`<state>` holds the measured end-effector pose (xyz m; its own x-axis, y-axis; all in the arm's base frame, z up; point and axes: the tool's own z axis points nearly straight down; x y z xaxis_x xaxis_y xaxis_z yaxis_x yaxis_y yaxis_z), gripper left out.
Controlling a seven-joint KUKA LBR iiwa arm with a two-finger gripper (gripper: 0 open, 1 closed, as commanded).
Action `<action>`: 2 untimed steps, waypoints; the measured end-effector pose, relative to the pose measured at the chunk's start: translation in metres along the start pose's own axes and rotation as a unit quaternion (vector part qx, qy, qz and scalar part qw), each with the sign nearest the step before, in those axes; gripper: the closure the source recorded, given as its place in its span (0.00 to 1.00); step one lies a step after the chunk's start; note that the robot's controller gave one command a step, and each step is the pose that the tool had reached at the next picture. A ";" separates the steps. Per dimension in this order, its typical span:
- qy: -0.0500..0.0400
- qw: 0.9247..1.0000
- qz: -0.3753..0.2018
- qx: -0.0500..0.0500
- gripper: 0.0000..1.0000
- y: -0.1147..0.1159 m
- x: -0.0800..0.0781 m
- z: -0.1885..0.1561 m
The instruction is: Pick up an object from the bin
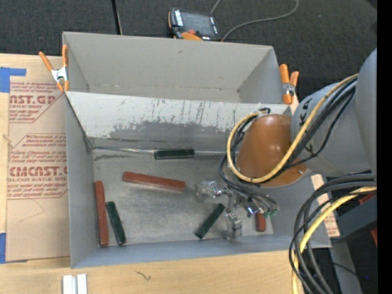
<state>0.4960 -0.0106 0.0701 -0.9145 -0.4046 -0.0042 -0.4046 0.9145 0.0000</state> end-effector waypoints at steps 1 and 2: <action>0.002 1.000 0.001 0.000 1.00 -0.001 0.001 0.000; -0.002 1.000 -0.016 0.002 1.00 0.005 -0.006 -0.141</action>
Offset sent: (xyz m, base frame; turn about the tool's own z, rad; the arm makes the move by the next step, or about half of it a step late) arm 0.0000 0.0000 0.0000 0.0000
